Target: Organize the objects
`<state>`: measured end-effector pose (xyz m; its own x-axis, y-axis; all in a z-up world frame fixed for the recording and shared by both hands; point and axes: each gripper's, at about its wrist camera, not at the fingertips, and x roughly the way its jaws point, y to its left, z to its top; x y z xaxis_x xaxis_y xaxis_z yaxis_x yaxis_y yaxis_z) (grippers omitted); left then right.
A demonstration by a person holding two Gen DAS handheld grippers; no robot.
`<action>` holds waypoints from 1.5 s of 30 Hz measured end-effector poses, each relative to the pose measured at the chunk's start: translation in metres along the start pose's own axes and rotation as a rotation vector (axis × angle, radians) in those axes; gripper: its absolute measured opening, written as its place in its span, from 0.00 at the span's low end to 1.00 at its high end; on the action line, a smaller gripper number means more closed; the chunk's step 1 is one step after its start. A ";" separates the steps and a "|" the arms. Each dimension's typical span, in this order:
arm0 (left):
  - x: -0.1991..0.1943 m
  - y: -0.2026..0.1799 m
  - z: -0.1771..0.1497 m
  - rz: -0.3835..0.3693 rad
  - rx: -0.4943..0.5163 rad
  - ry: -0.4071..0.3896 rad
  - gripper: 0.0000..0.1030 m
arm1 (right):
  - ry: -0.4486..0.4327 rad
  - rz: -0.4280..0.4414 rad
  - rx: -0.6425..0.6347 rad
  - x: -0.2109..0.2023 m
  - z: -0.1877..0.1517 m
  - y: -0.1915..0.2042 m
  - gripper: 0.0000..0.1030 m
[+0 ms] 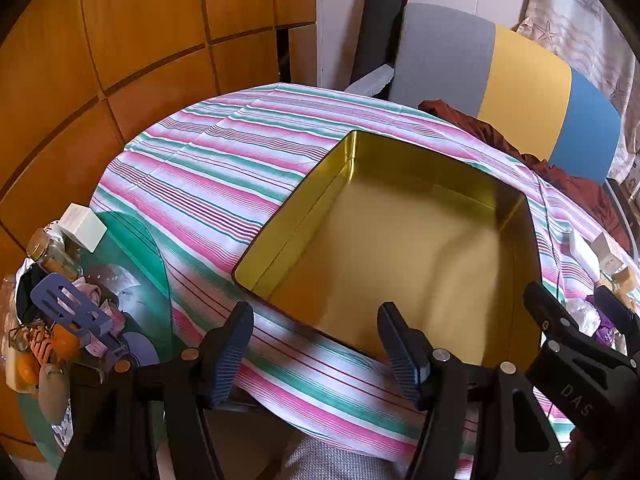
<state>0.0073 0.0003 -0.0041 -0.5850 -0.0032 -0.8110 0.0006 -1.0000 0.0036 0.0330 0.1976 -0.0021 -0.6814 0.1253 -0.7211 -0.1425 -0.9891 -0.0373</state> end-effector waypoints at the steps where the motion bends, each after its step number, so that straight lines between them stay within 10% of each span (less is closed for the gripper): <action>1: 0.000 0.000 0.000 0.000 0.000 0.000 0.64 | 0.000 0.000 0.000 0.000 0.000 0.000 1.00; 45: -0.005 -0.013 -0.005 -0.008 0.027 -0.007 0.64 | -0.035 0.023 0.009 -0.011 -0.005 -0.020 1.00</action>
<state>0.0148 0.0137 -0.0030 -0.5902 0.0047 -0.8072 -0.0255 -0.9996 0.0128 0.0470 0.2156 0.0030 -0.7091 0.1054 -0.6972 -0.1328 -0.9910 -0.0147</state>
